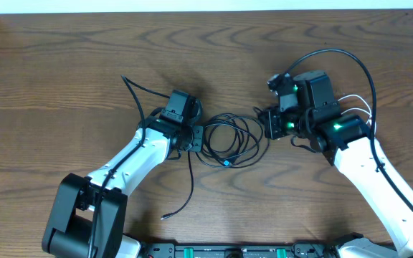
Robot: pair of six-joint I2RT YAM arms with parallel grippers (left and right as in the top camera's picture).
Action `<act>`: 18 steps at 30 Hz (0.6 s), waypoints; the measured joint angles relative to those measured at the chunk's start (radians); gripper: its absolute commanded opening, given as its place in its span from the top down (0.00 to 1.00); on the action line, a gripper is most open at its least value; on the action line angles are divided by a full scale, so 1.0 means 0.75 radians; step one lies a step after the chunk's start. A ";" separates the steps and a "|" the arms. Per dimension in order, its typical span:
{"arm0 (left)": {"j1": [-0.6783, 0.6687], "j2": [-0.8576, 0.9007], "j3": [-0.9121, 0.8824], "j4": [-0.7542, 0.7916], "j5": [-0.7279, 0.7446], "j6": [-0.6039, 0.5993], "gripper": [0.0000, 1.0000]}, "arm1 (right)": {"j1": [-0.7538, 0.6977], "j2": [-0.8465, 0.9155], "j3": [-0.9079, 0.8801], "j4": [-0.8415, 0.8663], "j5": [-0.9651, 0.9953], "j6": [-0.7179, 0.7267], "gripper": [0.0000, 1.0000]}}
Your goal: Untangle cables
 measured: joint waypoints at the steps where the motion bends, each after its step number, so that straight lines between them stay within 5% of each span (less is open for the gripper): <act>1: 0.000 0.000 0.000 0.000 0.000 0.003 0.73 | -0.002 0.000 0.000 -0.036 0.046 0.012 0.99; 7: 0.000 0.000 0.000 0.001 -0.001 0.001 0.75 | -0.008 0.009 -0.001 -0.186 0.289 0.089 0.99; 18: 0.000 0.000 0.000 0.001 0.000 0.000 0.68 | -0.008 0.054 -0.001 -0.306 0.356 0.132 0.99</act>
